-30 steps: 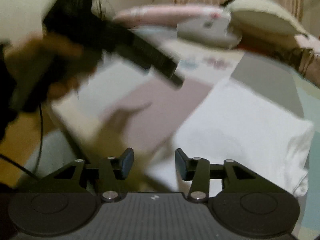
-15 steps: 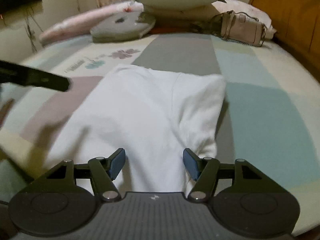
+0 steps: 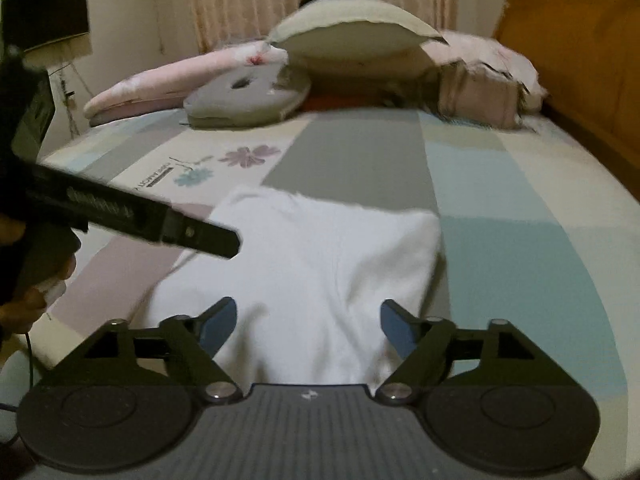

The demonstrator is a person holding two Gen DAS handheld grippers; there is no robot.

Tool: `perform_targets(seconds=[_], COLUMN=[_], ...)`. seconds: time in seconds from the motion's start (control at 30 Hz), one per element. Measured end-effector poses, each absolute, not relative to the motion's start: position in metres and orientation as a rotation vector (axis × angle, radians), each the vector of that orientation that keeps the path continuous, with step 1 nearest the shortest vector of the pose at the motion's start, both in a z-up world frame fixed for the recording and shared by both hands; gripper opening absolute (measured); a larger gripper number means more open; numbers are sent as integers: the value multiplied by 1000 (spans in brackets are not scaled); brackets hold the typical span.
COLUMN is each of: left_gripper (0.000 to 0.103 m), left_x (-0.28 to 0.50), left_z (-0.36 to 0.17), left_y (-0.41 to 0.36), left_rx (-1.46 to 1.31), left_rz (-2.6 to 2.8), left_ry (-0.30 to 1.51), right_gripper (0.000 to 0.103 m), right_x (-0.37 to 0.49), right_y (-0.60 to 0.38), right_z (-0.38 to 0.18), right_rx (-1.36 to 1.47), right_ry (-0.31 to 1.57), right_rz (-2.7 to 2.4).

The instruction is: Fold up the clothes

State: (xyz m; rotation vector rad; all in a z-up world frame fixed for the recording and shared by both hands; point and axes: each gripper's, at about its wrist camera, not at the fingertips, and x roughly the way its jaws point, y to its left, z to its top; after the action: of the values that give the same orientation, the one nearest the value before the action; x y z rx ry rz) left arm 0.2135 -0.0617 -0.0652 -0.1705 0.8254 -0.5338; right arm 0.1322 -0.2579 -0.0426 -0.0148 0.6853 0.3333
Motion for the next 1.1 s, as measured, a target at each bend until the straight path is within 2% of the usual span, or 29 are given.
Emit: perform_targets(seconds=[0.1,0.17,0.23,0.4,0.5,0.77,0.97,1.1], left_gripper=[90,90,90,91,91,92,92,92], left_x=[226,228,225,231,238,220,221,218], left_z=[-89,-103,-99,-89,-98,-59,-58,-62], left_y=[-67,-67,-68,-78,-74,-57,-51,-57], left_rx=[-183,-187,-174,-140,-179,-186,-216,-198], left_rz=[-506,-495,-500,-503,-484,-456,-435,-454], left_ry=[916,941,930,905,926,832,852,867], right_gripper=[85,88,94,99,100,103,103,103], right_x=[152,152,151,149,148,141,137,145], right_y=[-252,-250,-250,-248,-247,-254,-260,-266], right_z=[-64,-74,-74,-75,-76,-61,-52,-64], right_rx=[-19,-24,-24,-22,-21,41,59,98], right_ry=[759,769,766,758,753,749,705,771], right_rz=[322,320,325,336,343,324,324,334])
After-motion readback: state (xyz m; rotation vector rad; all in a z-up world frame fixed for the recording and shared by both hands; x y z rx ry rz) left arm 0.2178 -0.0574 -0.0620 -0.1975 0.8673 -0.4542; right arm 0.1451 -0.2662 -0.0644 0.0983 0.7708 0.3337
